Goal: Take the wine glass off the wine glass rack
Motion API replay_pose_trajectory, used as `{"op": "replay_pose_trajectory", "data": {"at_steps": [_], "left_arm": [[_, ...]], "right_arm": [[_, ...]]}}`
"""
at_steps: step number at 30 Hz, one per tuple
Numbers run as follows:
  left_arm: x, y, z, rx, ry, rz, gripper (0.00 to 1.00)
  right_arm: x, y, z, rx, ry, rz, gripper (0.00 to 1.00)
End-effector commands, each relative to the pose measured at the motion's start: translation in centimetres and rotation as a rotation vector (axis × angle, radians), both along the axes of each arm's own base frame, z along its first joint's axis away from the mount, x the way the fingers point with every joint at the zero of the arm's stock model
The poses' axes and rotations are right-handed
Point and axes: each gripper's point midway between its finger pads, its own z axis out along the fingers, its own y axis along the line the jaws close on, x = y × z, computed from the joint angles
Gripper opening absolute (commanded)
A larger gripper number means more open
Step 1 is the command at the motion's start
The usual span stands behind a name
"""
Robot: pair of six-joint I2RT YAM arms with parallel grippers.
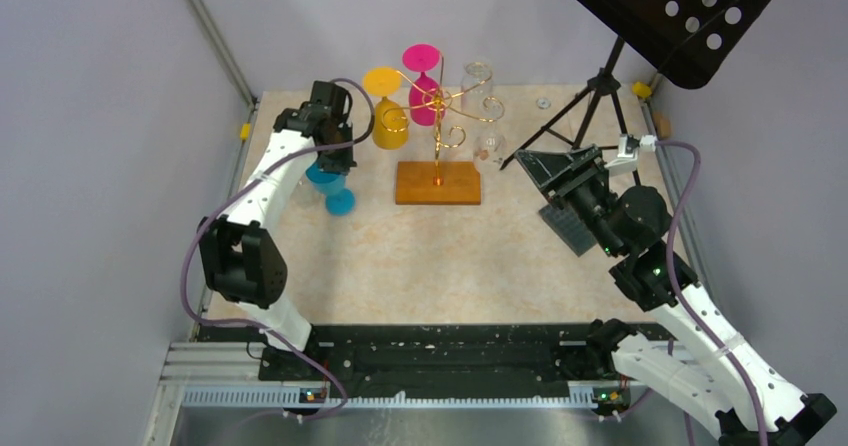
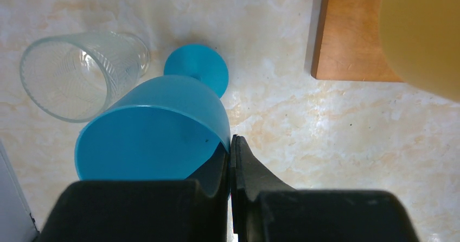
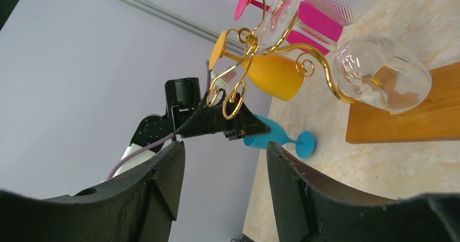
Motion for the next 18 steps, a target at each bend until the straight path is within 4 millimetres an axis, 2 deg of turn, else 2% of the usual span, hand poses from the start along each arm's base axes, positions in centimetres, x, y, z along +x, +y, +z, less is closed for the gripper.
{"op": "replay_pose_trajectory", "data": {"at_steps": [1, 10, 18], "left_arm": [[1.8, 0.1, 1.0, 0.023, -0.036, -0.011, 0.00], [3.0, -0.4, 0.3, 0.010, -0.019, -0.021, 0.01], [2.6, 0.3, 1.8, 0.032, -0.046, -0.006, 0.22]], "right_arm": [[-0.1, -0.4, 0.2, 0.001, -0.013, -0.013, 0.58], [-0.2, -0.7, 0.2, -0.002, -0.002, -0.025, 0.58], [0.0, -0.5, 0.0, 0.000, 0.005, -0.018, 0.58]]}}
